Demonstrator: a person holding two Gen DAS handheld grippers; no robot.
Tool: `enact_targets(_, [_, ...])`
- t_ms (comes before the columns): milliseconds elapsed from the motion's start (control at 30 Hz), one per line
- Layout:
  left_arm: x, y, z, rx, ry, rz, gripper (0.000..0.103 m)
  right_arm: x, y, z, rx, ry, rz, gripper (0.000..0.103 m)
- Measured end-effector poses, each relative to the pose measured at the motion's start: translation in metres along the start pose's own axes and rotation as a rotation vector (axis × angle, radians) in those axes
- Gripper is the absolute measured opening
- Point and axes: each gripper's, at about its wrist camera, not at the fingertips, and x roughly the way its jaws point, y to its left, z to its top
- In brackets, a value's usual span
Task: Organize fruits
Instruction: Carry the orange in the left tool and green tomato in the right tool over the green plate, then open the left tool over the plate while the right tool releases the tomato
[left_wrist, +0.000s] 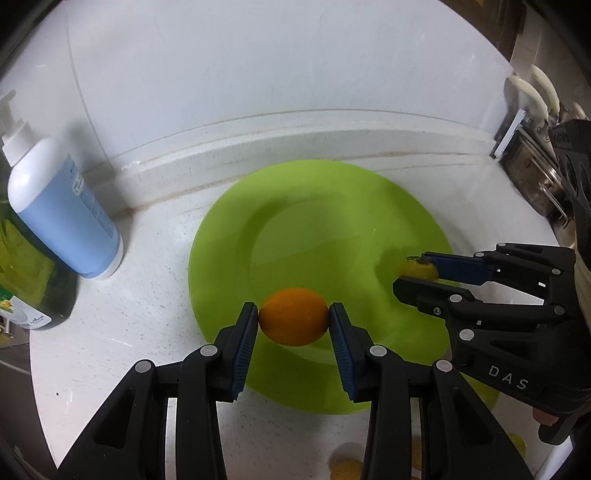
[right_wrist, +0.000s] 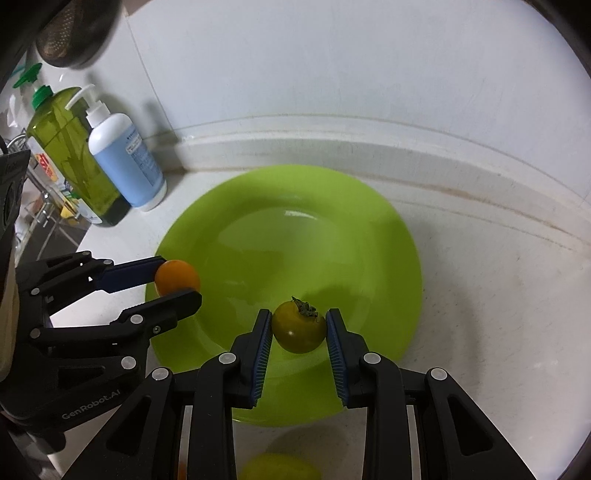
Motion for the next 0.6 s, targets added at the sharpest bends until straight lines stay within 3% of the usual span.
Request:
enact_targets(367, [-0.002,0.0,0.007,-0.009,-0.009,0.012,0.042,0.006,0.0,0.003,0.0,0.022,0.002,0.031])
enact_targets(500, [-0.03,0.001,0.003,-0.014,-0.082,0.039,0.051,-0.012,0.004,0.001,-0.013,-0.025,-0.025,0.045])
enact_targets(600, [-0.059,0.001,-0.004,-0.016,-0.155,0.071,0.055,-0.038,0.012,-0.004,-0.018,-0.1,-0.064,0.046])
